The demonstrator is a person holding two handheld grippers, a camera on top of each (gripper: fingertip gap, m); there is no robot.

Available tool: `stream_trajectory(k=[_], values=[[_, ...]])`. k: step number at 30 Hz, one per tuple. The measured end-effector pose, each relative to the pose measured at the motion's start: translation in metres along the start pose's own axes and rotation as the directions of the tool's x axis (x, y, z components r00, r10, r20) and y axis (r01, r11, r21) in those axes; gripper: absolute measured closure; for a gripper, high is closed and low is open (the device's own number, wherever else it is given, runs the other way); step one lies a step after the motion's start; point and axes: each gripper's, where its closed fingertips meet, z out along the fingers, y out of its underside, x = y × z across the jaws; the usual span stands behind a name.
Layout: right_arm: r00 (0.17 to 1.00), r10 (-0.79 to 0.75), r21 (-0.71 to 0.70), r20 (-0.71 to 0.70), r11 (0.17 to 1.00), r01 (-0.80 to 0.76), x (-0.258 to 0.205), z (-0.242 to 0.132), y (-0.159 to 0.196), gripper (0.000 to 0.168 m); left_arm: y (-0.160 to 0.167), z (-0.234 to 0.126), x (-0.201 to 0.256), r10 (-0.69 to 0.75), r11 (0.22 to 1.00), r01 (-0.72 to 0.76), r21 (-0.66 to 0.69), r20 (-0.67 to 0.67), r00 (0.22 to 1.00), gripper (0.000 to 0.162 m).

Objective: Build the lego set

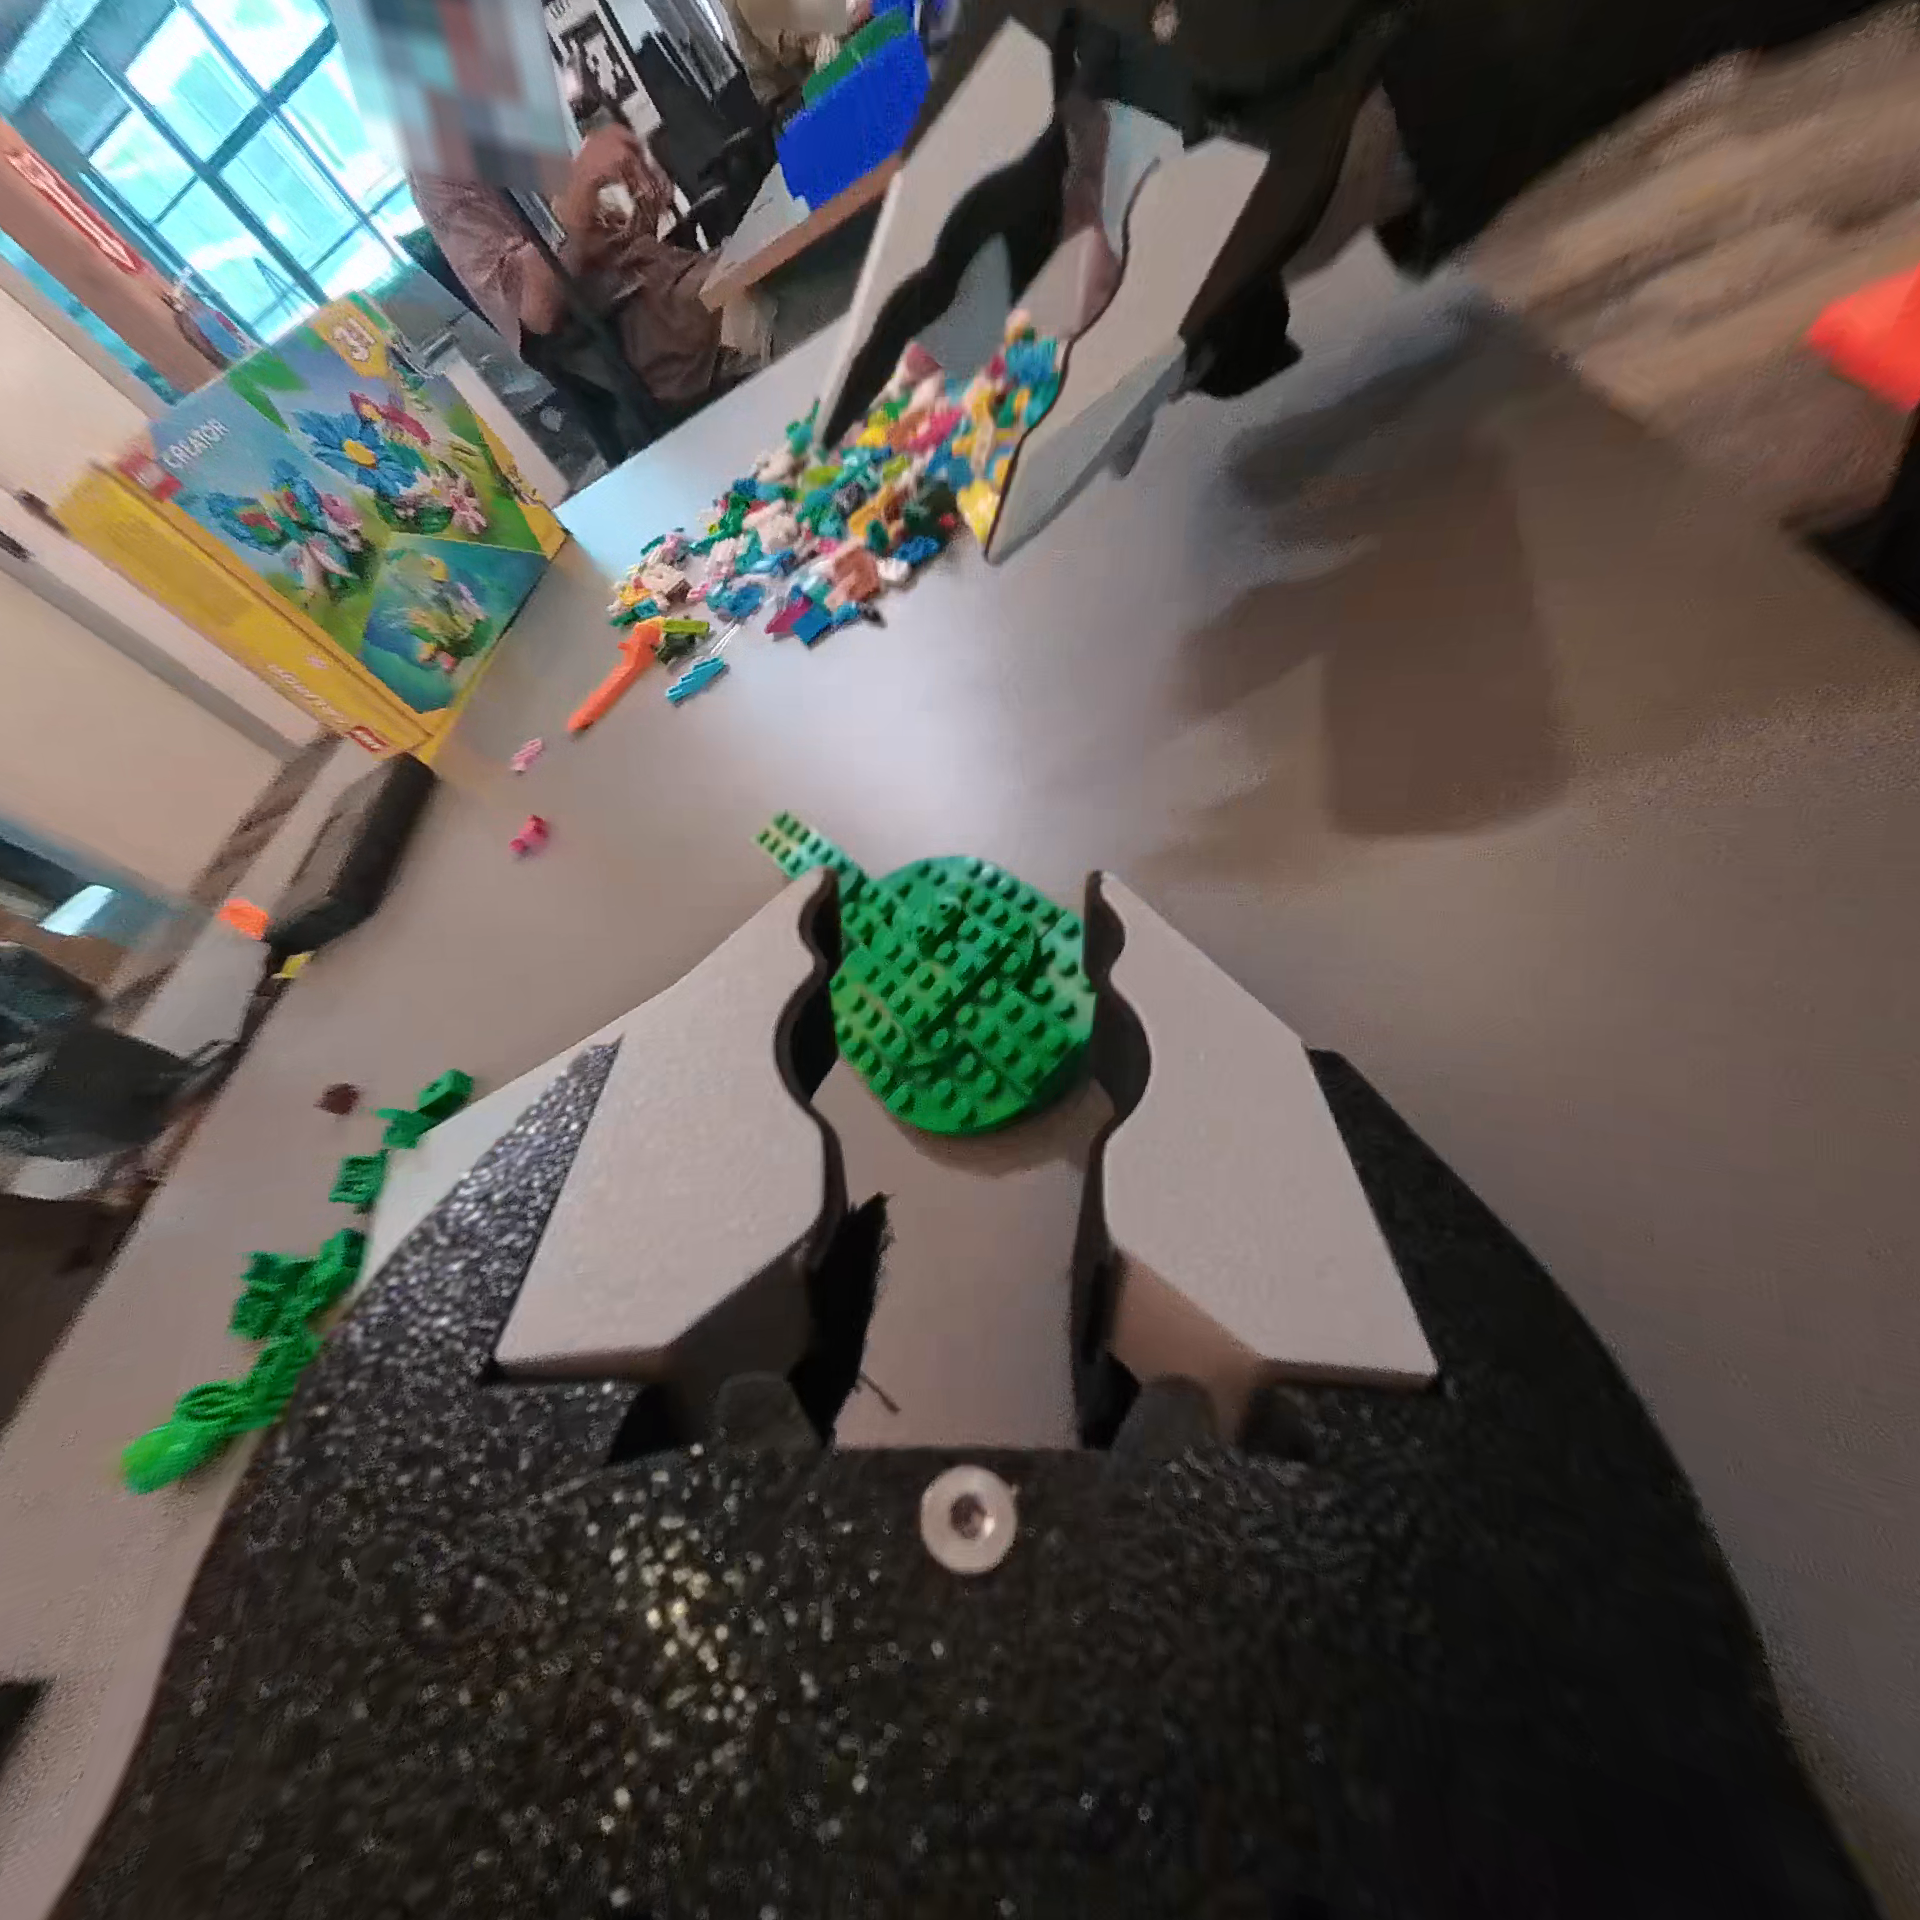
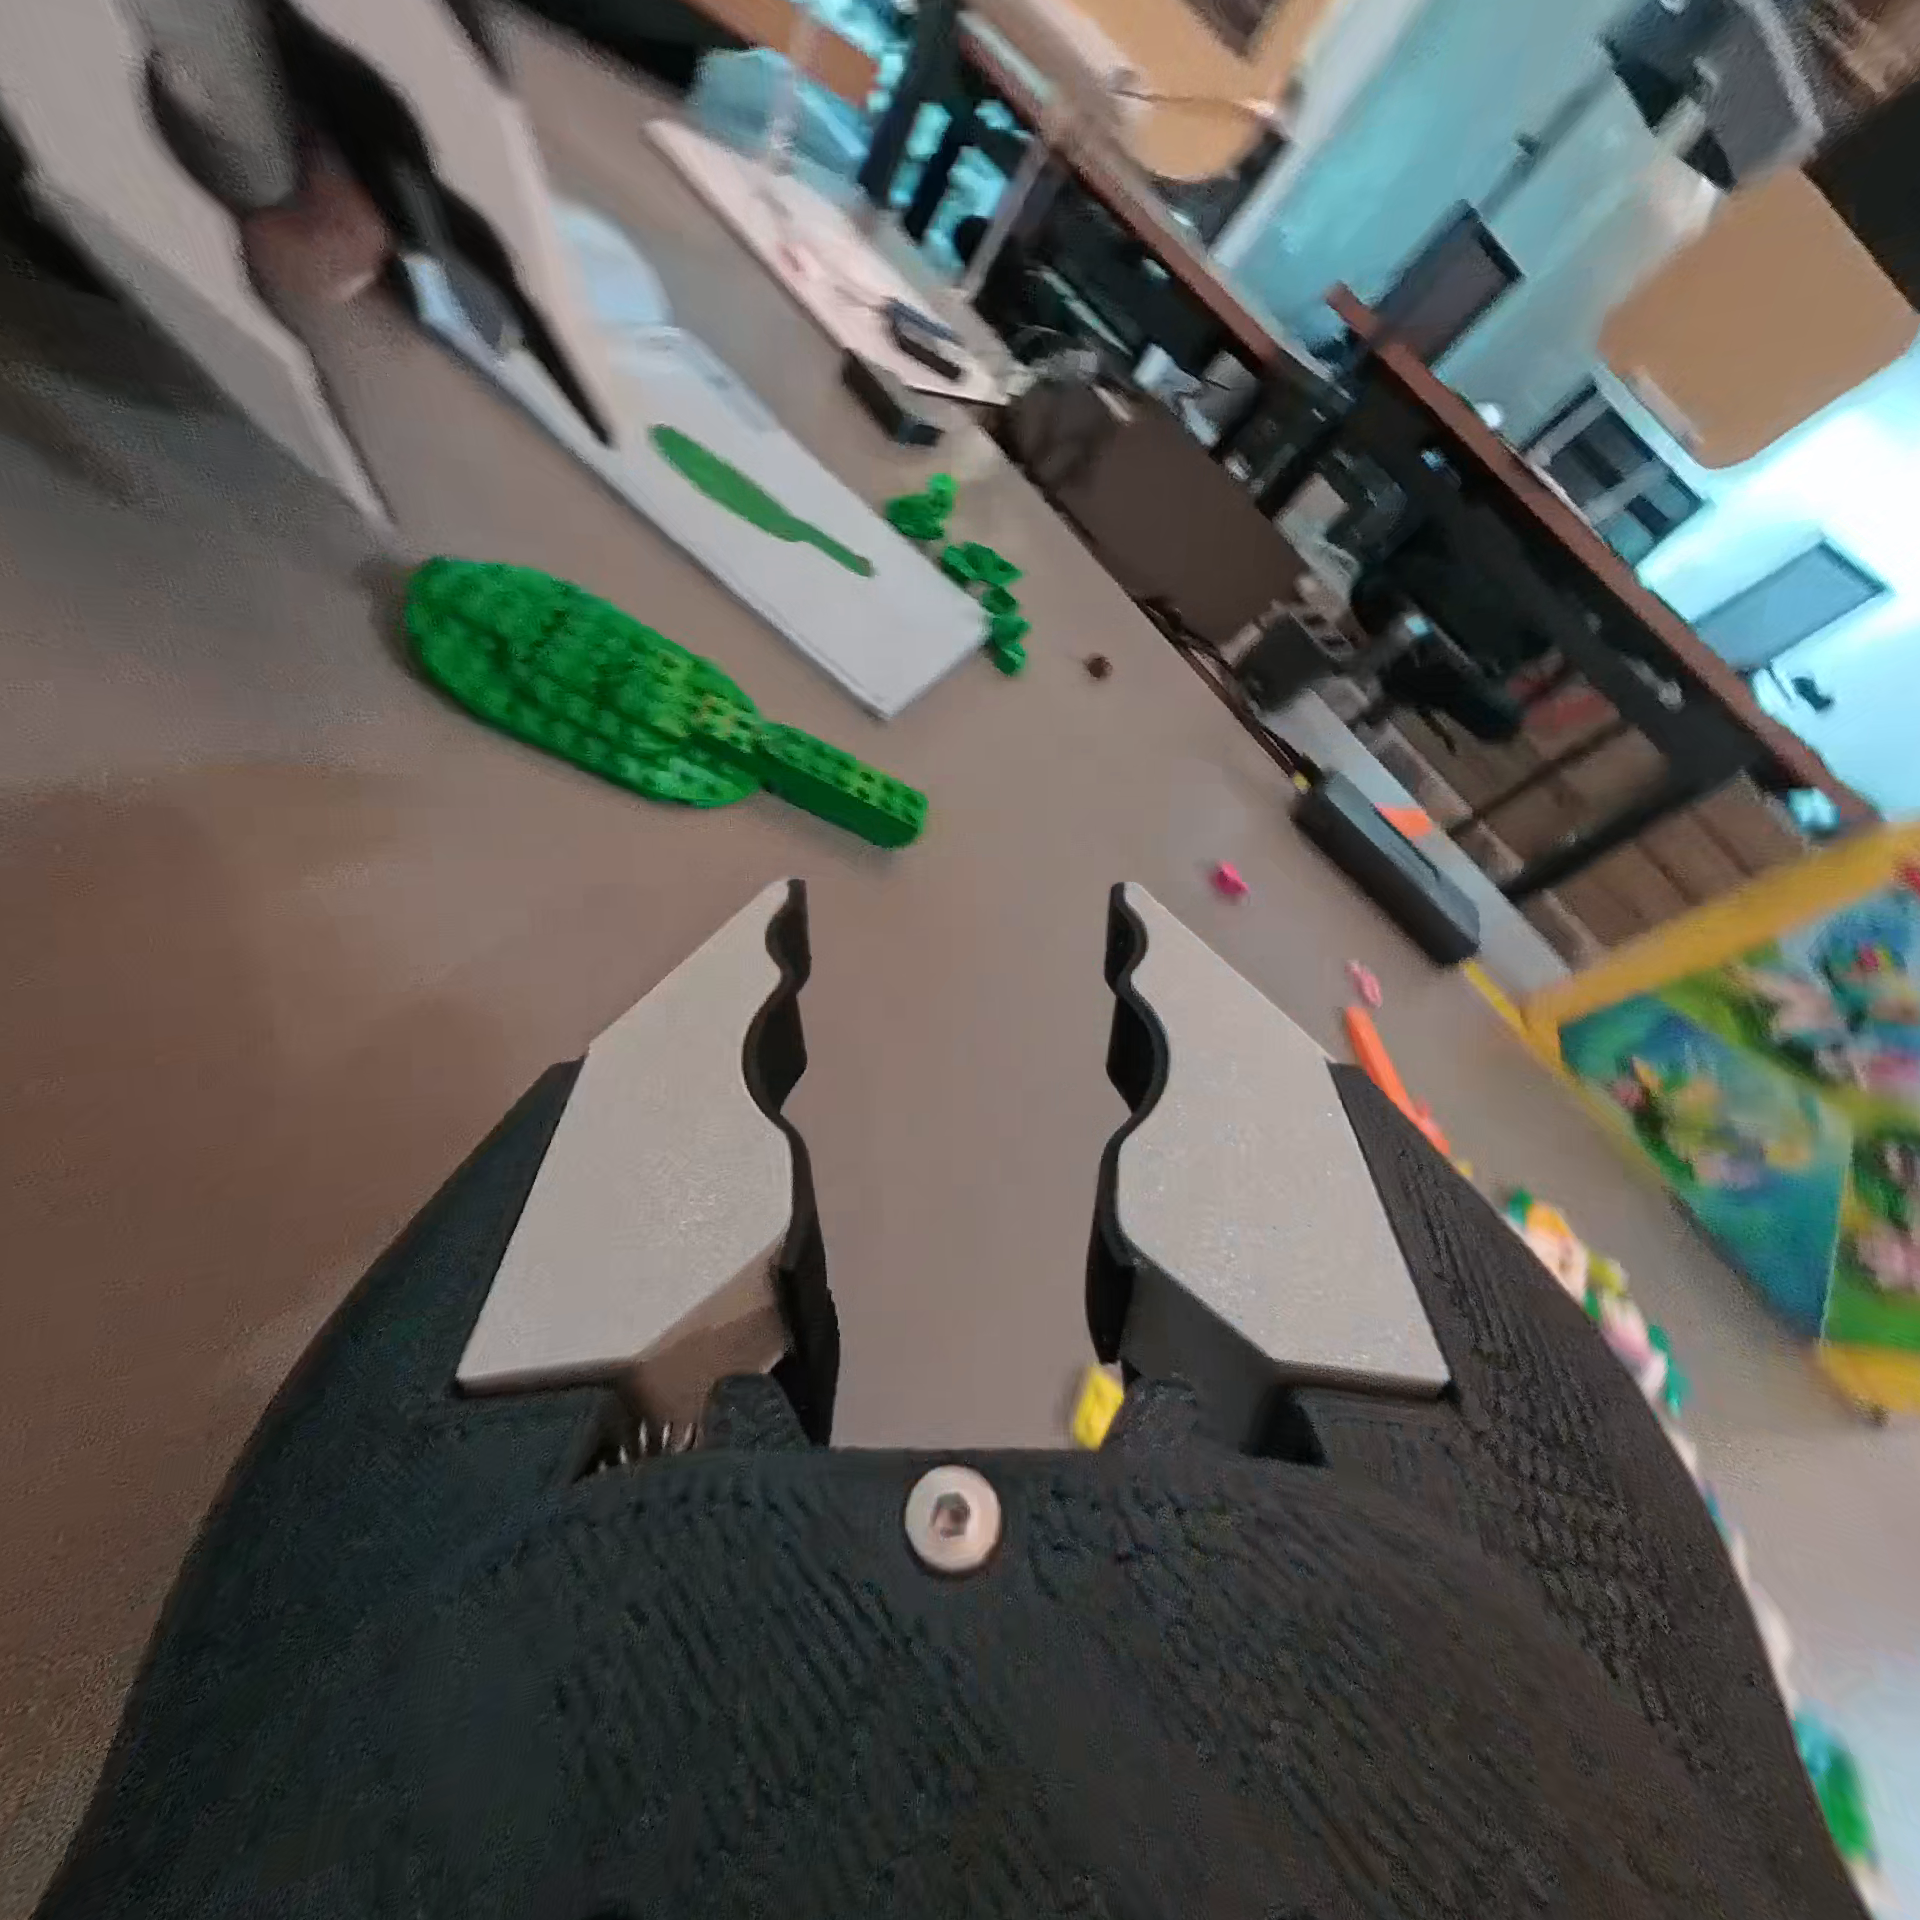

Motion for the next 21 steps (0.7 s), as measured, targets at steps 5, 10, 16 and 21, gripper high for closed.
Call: stream_trajectory(k=[5, 10, 16, 21], values=[[0.905, 0.323, -0.036, -0.276, 0.938, -0.345, 0.071, -0.053, 0.044, 0.104, -0.068, 0.005, -0.009, -0.335, 0.888, 0.348, 0.301, -0.097, 0.937, 0.101], [0.742, 0.457, -0.017, -0.491, 0.846, -0.532, 0.120, -0.105, 0.090, 0.114, -0.094, 0.043, -0.025, -0.352, 0.859, 0.296, 0.418, 0.062, 0.934, 0.103], [0.666, 0.479, -0.105, -0.572, 0.763, -0.638, 0.152, -0.136, 0.132, 0.129, -0.117, 0.094, -0.047, -0.458, 0.801, 0.336, 0.496, 0.146, 0.877, 0.104], [0.776, 0.495, -0.244, -0.392, 0.757, -0.606, 0.142, -0.133, 0.142, 0.135, -0.126, 0.143, -0.039, -0.504, 0.776, 0.384, 0.499, 0.125, 0.855, 0.107]])
